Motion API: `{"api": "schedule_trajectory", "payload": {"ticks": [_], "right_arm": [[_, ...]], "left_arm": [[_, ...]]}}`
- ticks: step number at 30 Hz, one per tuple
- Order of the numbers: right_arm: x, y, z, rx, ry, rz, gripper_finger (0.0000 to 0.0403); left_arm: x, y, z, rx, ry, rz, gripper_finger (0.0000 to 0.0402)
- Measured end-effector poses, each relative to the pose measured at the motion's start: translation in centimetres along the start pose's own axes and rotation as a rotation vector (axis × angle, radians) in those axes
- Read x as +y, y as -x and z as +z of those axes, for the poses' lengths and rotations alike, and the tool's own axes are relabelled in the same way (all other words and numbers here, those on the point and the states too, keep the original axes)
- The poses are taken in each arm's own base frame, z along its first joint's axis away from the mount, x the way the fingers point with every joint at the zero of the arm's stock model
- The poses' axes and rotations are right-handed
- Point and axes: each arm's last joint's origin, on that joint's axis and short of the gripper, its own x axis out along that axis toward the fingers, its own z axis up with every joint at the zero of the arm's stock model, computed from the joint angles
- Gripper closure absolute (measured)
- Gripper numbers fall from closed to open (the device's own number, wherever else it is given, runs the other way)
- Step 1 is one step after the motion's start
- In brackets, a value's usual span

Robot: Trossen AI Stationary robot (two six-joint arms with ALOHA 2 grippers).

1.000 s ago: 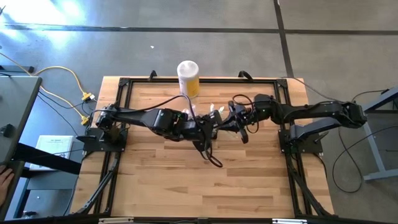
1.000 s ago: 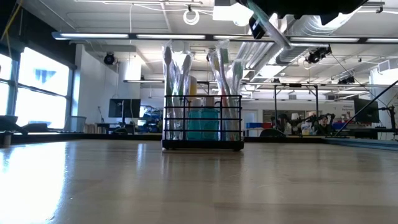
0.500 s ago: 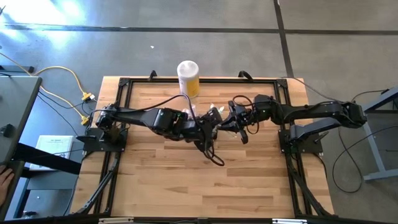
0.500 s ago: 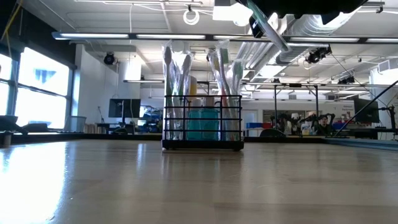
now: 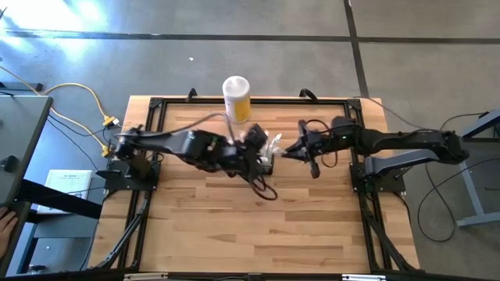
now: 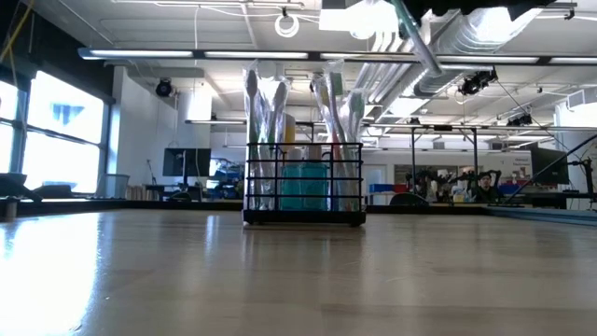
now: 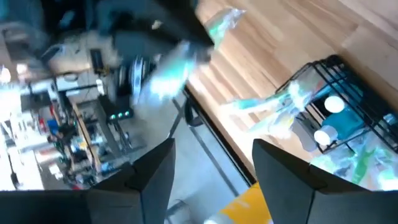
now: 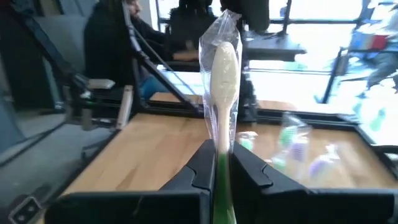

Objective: Pick & Place toothbrushing station
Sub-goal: Put the green toothbrush into the right section wire organizer

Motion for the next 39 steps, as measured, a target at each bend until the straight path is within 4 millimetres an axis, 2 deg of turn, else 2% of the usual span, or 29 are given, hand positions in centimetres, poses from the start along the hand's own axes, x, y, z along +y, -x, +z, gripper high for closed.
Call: {"api": "schedule_trajectory", "payload": {"ticks": [5, 8, 12, 15, 20, 24, 29, 39], "right_arm": [[0.8, 3.0, 1.0, 0.005, 0.044, -0.084, 0.0386], [1.3, 4.7, 1.3, 0.012, 0.037, -0.076, 0.0386], [2.0, 5.9, 0.1, -0.023, 0.004, -0.056, 0.0387], [2.3, 5.5, -1.4, -0.143, 0.008, -0.050, 0.0387], [2.6, 4.3, -3.1, -0.380, 0.083, -0.069, 0.0387], [1.9, 2.4, -4.0, -0.383, 0.084, -0.097, 0.0387], [0.8, 0.0, -5.1, -0.415, 0.093, -0.114, 0.0387], [-1.2, -3.0, -8.5, -0.479, 0.049, -0.145, 0.0387]], "left_arm": [[1.0, 3.6, -2.6, -0.049, 0.254, 0.004, 0.0194], [1.0, 6.1, -4.6, -0.129, 0.384, -0.098, 0.0194], [0.1, 8.5, -6.7, -0.175, 0.479, -0.288, 0.0194], [-0.6, 9.0, -7.5, -0.120, 0.567, -0.389, 0.0194], [-1.1, 9.5, -7.8, -0.094, 0.620, -0.421, 0.0194], [-1.7, 9.1, -7.6, -0.093, 0.600, -0.466, 0.0194], [-2.5, 9.3, -8.3, -0.111, 0.604, -0.501, 0.0194], [-5.0, 10.1, -10.4, -0.263, 0.813, -0.483, 0.0194]]}}
